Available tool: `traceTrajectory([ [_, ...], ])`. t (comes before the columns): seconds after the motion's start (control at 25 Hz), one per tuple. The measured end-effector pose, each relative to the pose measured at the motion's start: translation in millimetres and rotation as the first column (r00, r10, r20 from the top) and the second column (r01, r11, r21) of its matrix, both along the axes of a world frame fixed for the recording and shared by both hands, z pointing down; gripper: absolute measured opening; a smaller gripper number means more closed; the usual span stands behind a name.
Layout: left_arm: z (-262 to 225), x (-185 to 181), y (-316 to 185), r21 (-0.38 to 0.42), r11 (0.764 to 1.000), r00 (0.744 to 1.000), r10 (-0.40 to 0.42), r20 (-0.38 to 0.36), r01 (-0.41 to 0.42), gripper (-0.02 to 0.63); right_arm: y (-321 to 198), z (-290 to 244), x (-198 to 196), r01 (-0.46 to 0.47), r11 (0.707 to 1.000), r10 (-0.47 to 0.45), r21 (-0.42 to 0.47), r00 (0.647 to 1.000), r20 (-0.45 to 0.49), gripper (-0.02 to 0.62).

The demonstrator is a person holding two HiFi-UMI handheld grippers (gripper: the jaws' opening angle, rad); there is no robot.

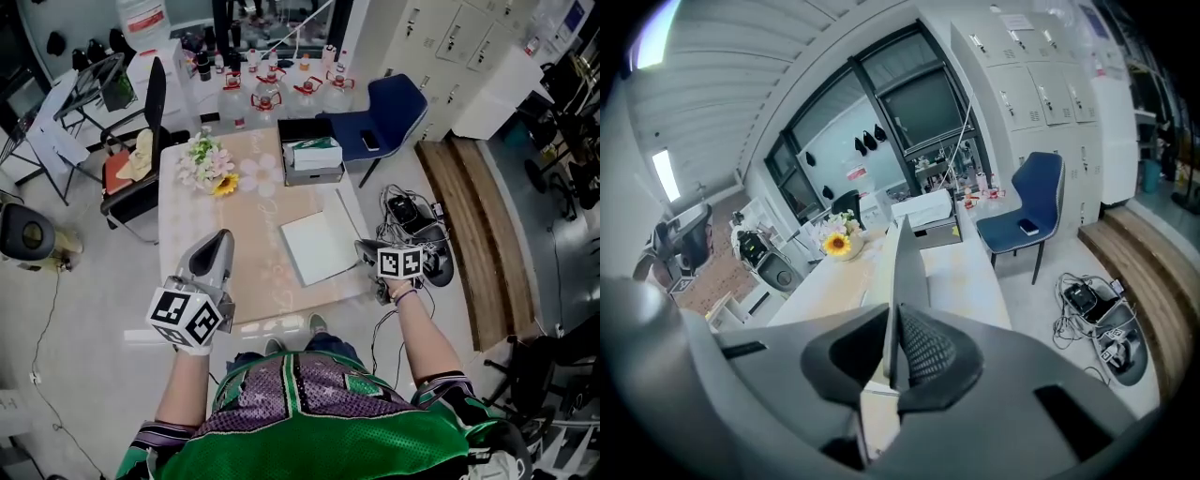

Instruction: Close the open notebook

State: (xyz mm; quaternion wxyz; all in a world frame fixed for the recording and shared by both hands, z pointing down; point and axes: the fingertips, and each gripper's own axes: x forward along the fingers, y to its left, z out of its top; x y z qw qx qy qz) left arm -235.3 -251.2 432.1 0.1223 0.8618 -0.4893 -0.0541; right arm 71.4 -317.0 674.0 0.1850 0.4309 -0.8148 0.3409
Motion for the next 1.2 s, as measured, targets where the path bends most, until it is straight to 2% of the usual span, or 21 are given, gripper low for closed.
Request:
traceTrajectory([
  [0.48, 3.3, -31.6, 18.4, -0.009, 1.0, 1.0, 0.0, -0.022, 0.0, 0.017, 15.7, 0.7, -36.4, -0.04, 0.999, 0.04, 0.012, 0.999, 0.029, 0.052],
  [1.2, 6.7, -37.7, 29.7, -0.011, 1.0, 1.0, 0.023, -0.017, -0.023, 0.017, 47.1, 11.9, -109.6, 0.067, 0.998, -0.066, -0.006, 0.994, 0.089, 0.092],
])
